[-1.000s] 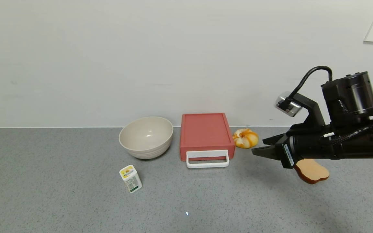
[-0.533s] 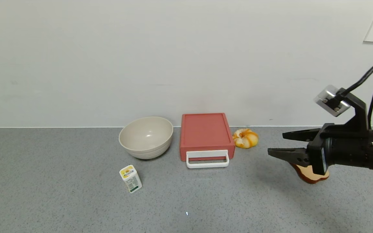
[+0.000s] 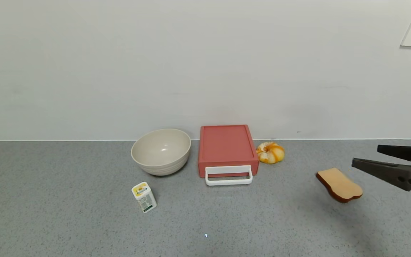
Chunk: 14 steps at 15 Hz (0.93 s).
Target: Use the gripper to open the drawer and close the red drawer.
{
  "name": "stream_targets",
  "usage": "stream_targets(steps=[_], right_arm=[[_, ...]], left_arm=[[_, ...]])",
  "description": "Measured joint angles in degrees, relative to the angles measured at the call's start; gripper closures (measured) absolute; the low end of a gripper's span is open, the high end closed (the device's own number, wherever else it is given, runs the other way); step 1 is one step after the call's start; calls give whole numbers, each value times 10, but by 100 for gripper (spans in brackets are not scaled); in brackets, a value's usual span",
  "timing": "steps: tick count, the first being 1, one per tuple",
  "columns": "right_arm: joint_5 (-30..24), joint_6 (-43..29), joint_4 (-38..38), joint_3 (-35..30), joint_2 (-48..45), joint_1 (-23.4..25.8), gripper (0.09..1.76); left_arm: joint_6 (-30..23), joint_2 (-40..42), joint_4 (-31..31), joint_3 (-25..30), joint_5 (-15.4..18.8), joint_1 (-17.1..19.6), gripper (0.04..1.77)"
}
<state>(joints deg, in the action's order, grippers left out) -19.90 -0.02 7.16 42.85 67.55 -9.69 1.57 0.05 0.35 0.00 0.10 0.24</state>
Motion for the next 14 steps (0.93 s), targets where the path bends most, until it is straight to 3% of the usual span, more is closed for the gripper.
stream_targets(steps=[6,11,14], right_arm=[[29,-15,-103,-32,-145,72,19],[136,-15,-141,-70,-276,97,17],[163,-15,-172,-99,-356,99,16]], left_arm=[[0,0,0,0,0,0,9],[0,0,0,0,0,0,9],[0,0,0,0,0,0,9]])
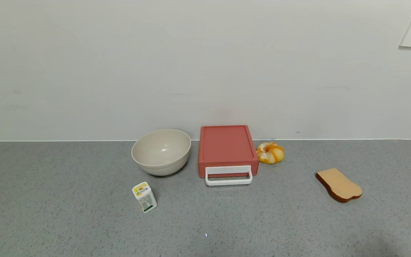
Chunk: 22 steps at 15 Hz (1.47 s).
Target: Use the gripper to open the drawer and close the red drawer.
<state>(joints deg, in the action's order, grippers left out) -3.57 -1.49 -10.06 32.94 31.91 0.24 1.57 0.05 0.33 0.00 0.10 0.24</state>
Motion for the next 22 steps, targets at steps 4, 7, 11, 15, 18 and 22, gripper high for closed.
stream_targets(steps=[4,7,11,15,18,22], right_arm=[[5,0,-71,-25,-124,0,15],[8,0,-78,-62,-214,-1,15],[11,6,-5,-139,-297,-2,15],[21,33,126,-257,-317,-2,15],[27,70,158,-318,-319,-2,15],[25,55,101,-328,-319,-2,15]], left_arm=[[0,0,0,0,0,0,9],[0,0,0,0,0,0,9],[0,0,0,0,0,0,9],[0,0,0,0,0,0,9],[0,0,0,0,0,0,9],[0,0,0,0,0,0,9]])
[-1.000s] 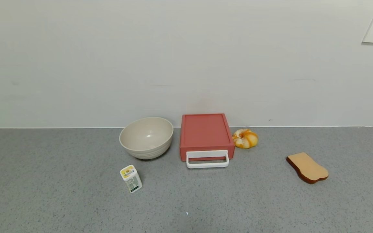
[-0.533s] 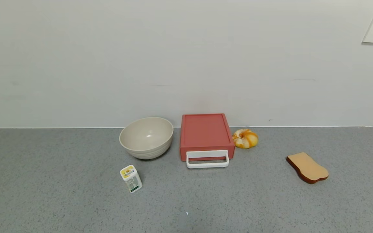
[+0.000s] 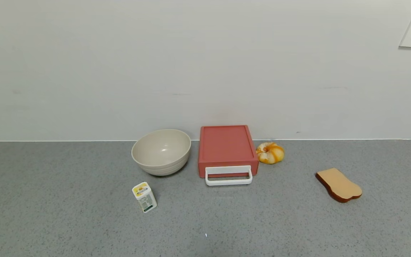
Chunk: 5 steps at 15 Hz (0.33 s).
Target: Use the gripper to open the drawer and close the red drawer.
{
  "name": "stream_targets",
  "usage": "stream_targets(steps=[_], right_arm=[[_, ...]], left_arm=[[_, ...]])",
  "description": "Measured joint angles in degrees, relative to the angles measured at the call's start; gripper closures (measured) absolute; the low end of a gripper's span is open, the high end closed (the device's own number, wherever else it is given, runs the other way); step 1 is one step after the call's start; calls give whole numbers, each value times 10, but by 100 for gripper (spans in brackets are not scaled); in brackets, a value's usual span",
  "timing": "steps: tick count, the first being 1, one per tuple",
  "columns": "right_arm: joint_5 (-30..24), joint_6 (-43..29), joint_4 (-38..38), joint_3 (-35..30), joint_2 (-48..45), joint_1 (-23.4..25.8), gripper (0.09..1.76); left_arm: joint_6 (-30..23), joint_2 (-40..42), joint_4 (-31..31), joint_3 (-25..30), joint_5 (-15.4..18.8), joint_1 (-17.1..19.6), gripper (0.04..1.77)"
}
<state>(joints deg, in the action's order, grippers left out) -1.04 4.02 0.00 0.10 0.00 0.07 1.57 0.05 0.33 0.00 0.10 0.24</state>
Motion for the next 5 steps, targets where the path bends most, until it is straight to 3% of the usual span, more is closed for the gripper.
stream_targets(steps=[5], right_arm=[[0,-22,-3,-1,0,-1,15]], left_arm=[[0,0,0,0,0,0,9]])
